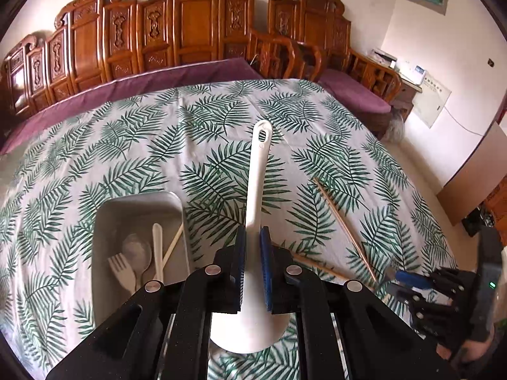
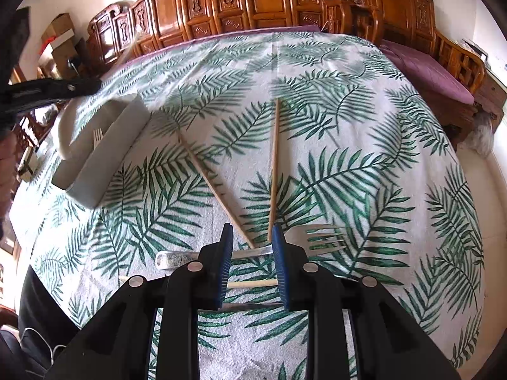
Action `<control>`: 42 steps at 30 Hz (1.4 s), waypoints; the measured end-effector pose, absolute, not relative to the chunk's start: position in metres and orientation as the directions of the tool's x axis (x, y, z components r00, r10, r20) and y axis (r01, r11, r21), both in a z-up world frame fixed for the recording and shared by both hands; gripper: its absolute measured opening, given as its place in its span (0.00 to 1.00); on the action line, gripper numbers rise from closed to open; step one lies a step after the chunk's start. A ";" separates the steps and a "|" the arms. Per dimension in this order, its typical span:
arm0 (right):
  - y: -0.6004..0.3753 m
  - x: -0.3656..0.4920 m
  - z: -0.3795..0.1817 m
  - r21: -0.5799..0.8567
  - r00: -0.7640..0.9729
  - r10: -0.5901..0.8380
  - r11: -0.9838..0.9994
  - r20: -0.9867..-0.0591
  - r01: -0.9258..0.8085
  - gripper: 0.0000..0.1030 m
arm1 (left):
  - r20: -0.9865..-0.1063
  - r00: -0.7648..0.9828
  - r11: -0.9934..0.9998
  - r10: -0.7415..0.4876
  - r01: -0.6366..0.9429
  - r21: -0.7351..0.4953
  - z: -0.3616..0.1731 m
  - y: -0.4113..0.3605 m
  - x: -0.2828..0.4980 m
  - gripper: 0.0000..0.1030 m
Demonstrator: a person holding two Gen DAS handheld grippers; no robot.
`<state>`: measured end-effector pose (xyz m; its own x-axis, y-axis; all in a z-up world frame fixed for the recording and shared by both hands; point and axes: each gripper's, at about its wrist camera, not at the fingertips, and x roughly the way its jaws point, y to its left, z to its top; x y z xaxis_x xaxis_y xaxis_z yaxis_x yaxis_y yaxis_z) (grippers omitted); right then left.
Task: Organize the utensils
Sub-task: 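Grasp the metal spoon with the right tool while the left tool holds the ladle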
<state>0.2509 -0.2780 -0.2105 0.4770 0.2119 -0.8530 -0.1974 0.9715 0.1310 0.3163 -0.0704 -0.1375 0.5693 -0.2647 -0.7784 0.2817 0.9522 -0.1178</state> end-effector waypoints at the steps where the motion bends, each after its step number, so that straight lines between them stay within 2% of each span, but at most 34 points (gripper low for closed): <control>1: -0.276 0.250 -0.212 0.126 0.474 0.210 0.971 -0.855 -0.202 0.27 | -0.776 0.571 0.951 -0.267 0.285 -0.117 -0.136 -0.069 0.311 0.08; 9: -0.274 0.237 -0.212 0.120 0.464 0.200 0.973 -0.863 -0.196 0.27 | -0.782 0.546 0.942 -0.301 0.298 -0.154 -0.145 -0.056 0.277 0.08; 13: -0.283 0.235 -0.212 0.118 0.464 0.174 0.982 -0.869 -0.147 0.27 | -0.783 0.540 0.941 -0.308 0.296 -0.166 -0.150 -0.051 0.263 0.08; 16: -0.290 0.232 -0.214 0.108 0.461 0.149 0.988 -0.875 -0.114 0.31 | -0.780 0.539 0.938 -0.318 0.296 -0.178 -0.150 -0.047 0.255 0.08; 29: -0.311 0.217 -0.225 0.069 0.447 0.024 0.994 -0.894 0.084 0.31 | -0.766 0.530 0.918 -0.363 0.343 -0.198 -0.150 -0.040 0.226 0.08; 34: -0.312 0.209 -0.234 0.087 0.422 0.020 0.986 -0.906 0.142 0.32 | -0.763 0.523 0.910 -0.380 0.361 -0.205 -0.154 -0.040 0.220 0.08; 39: -0.321 0.210 -0.241 0.164 0.415 0.051 0.956 -0.908 0.242 0.40 | -0.760 0.522 0.907 -0.388 0.363 -0.214 -0.154 -0.035 0.215 0.08; 42: -0.319 0.216 -0.241 0.137 0.419 0.019 0.957 -0.908 0.254 0.42 | -0.754 0.529 0.908 -0.389 0.358 -0.217 -0.152 -0.029 0.213 0.08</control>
<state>0.2163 -0.3194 -0.2414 0.4188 0.0191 -0.9079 0.2539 0.9574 0.1373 0.2132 -0.0290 -0.1519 0.5288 -0.3887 -0.7545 0.3578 0.9082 -0.2171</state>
